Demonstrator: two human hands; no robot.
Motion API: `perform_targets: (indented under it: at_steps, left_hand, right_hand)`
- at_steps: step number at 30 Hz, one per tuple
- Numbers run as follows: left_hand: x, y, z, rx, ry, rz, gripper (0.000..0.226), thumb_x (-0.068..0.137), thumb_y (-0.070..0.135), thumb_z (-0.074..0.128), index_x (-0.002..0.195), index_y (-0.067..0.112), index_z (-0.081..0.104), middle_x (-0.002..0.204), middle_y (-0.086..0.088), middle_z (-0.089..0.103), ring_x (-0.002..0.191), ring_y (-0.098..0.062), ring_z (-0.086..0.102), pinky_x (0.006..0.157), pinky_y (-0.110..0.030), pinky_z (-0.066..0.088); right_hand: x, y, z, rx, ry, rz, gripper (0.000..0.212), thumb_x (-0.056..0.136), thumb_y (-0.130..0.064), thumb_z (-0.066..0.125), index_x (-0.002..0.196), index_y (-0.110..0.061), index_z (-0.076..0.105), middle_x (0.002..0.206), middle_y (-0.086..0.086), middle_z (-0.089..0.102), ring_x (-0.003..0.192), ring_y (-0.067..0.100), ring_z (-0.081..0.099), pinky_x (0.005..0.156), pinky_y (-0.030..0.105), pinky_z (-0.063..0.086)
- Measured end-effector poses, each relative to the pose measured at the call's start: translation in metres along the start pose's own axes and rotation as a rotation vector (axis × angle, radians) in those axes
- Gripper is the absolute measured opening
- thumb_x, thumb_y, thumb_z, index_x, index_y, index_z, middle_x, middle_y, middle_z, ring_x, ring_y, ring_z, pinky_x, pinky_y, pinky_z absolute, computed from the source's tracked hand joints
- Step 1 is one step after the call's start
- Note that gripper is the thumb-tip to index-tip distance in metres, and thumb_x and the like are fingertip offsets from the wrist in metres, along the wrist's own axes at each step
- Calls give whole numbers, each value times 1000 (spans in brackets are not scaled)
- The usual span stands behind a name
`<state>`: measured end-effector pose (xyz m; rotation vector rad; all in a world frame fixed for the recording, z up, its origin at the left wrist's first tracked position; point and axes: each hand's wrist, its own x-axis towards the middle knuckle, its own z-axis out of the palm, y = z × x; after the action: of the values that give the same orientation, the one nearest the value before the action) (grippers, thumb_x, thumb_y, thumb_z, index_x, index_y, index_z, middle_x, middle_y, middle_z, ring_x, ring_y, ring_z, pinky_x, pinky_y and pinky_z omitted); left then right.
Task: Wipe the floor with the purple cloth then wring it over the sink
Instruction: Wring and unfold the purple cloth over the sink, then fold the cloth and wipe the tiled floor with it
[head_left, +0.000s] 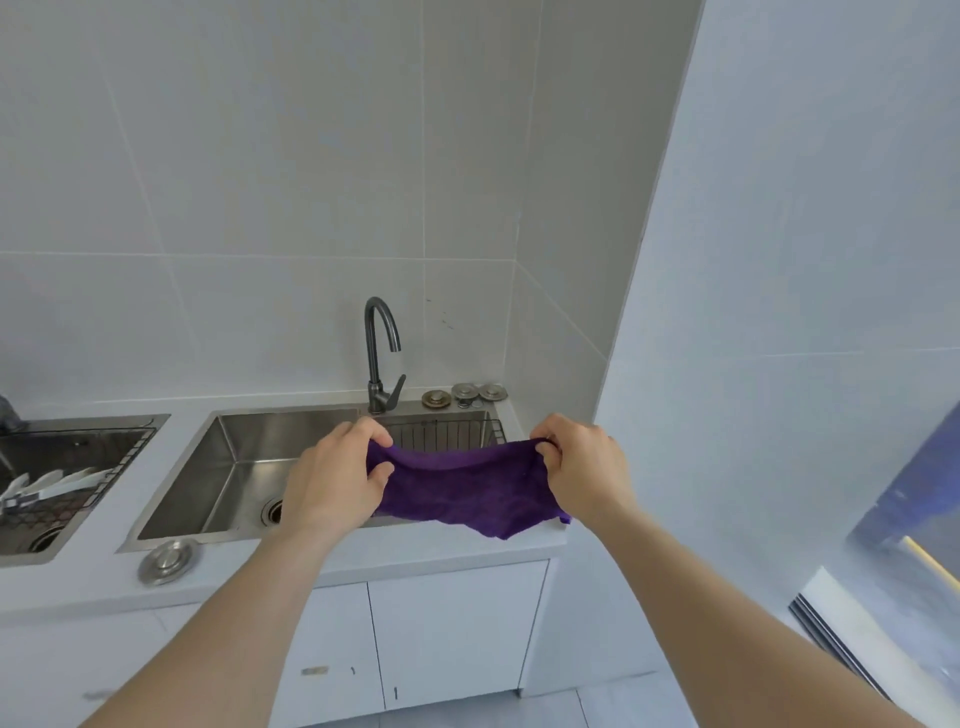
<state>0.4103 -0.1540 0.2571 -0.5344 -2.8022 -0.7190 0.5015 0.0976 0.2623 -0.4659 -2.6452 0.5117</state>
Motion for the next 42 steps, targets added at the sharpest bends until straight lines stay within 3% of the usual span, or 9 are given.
perform_targets:
  at_steps: [4, 10, 14, 22, 32, 37, 42]
  left_hand:
    - [-24, 28, 9, 97, 60, 5, 8, 94, 32, 64, 101, 29, 61, 98, 6, 70, 92, -27, 66, 69, -34, 42]
    - [-66, 47, 39, 128, 66, 6, 9, 95, 33, 62, 92, 28, 56, 96, 5, 64, 95, -26, 61, 80, -40, 46]
    - [-98, 43, 61, 197, 6, -24, 12, 97, 37, 60, 92, 26, 57, 98, 4, 64, 98, -27, 60, 78, -38, 41]
    - [-149, 1, 119, 176, -166, -73, 22, 96, 43, 60, 92, 22, 62, 93, 1, 66, 89, -28, 61, 73, -36, 39]
    - [-212, -117, 248, 34, -446, -131, 20, 92, 43, 66, 86, 25, 60, 84, 7, 70, 85, -26, 65, 67, -34, 40]
    - [-278, -178, 337, 26, -550, -218, 19, 93, 41, 66, 85, 24, 60, 83, 7, 69, 85, -24, 65, 69, -35, 42]
    - [-367, -231, 431, 42, -678, -314, 17, 93, 41, 66, 85, 27, 60, 81, 10, 69, 83, -20, 64, 65, -34, 42]
  right_hand:
    - [-19, 27, -16, 3, -2, -13, 17, 98, -16, 52, 102, -24, 67, 99, 2, 72, 89, 32, 63, 72, 37, 47]
    - [-48, 70, -17, 37, -43, -20, 16, 100, -20, 52, 104, -24, 67, 101, 1, 71, 87, 32, 64, 71, 35, 45]
    - [-76, 93, -2, 58, -72, -15, 14, 100, -20, 53, 106, -22, 66, 102, 3, 69, 90, 33, 63, 74, 38, 47]
    - [-152, 120, 60, 61, -104, 51, 14, 99, -17, 54, 101, -21, 67, 97, 3, 69, 78, 34, 62, 69, 40, 51]
    - [-261, 150, 215, 15, -275, 267, 16, 98, -13, 53, 99, -23, 66, 94, -1, 68, 74, 30, 61, 69, 40, 52]
    - [-333, 174, 312, 49, -364, 374, 16, 95, -9, 54, 97, -20, 65, 94, -1, 66, 74, 29, 60, 63, 42, 52]
    - [-424, 214, 407, 47, -438, 439, 16, 94, -7, 55, 95, -20, 63, 91, -2, 65, 74, 31, 60, 68, 48, 52]
